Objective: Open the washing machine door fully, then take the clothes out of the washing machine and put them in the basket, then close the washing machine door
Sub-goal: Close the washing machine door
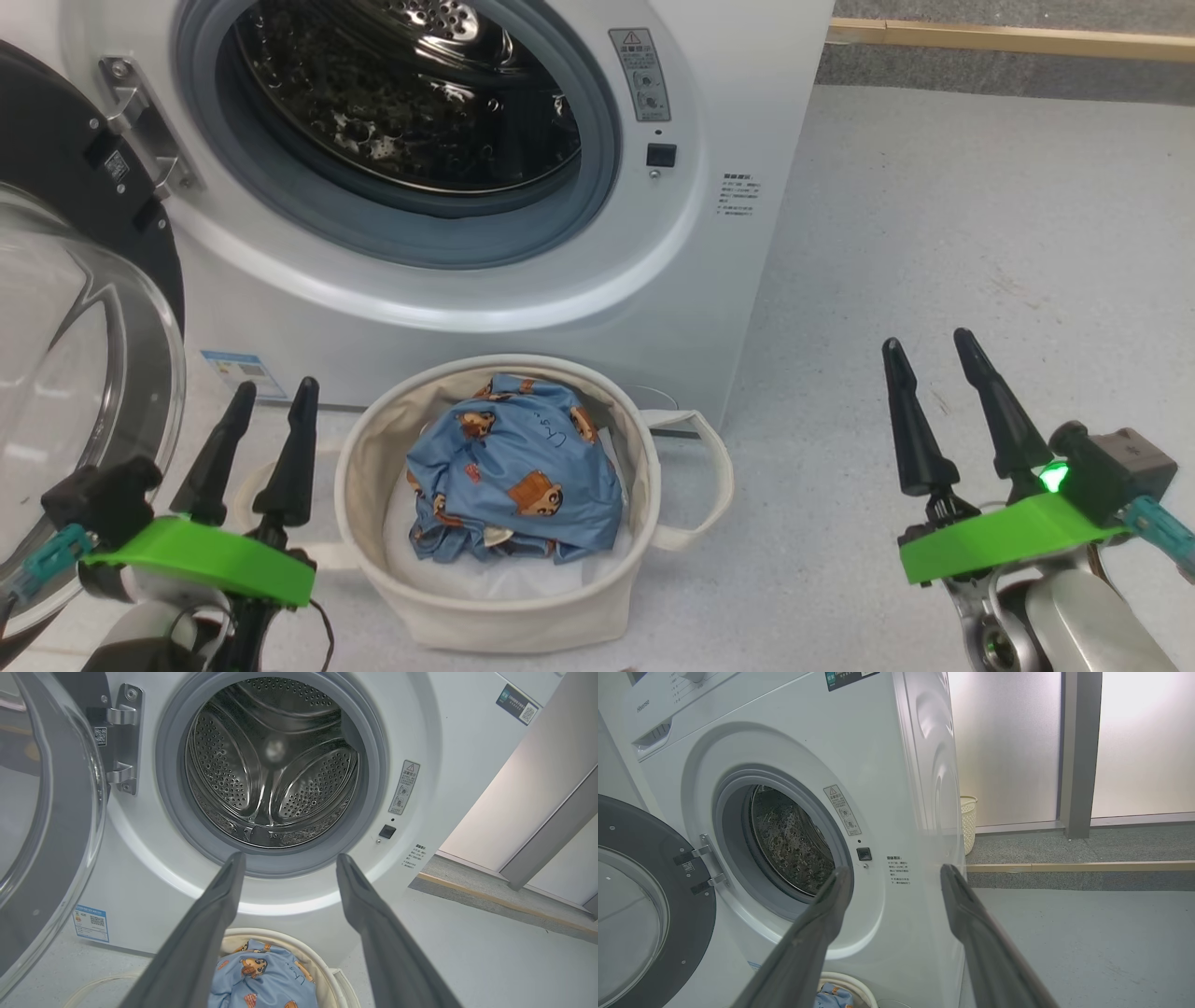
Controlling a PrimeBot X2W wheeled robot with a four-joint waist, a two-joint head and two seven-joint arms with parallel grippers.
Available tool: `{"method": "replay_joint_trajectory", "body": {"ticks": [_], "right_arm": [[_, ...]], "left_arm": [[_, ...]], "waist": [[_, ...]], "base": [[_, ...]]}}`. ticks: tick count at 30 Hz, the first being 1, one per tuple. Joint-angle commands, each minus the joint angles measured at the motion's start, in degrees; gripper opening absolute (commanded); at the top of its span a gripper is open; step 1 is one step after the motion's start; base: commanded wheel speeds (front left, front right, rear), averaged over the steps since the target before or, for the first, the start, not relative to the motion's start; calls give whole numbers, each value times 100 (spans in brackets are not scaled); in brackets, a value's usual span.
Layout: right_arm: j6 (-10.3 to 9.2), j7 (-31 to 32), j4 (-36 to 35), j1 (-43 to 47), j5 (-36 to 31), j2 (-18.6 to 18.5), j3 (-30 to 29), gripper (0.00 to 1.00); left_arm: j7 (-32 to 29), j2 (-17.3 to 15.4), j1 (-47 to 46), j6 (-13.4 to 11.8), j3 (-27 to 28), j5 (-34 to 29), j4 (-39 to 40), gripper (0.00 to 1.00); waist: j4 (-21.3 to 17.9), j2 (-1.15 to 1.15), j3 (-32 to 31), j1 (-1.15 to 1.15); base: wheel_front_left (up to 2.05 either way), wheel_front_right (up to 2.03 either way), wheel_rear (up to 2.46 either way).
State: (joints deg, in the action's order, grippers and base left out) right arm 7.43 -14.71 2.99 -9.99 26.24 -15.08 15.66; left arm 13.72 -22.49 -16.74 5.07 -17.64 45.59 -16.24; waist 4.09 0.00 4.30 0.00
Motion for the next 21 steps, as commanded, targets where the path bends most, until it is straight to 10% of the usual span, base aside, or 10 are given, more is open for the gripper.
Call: {"method": "replay_joint_trajectory", "body": {"ticks": [1, 21], "right_arm": [[6, -29, -162, -31, 40, -100, 82, 100], [6, -29, -166, 0, 75, -143, 98, 100]], "left_arm": [[45, -237, -220, -4, 240, 49, 127, 100], [74, -241, -206, -89, 222, -30, 108, 100]], "waist": [[-1, 0, -4, 0], [38, 0, -67, 0]], "base": [[0, 0, 0], [0, 0, 0]]}}
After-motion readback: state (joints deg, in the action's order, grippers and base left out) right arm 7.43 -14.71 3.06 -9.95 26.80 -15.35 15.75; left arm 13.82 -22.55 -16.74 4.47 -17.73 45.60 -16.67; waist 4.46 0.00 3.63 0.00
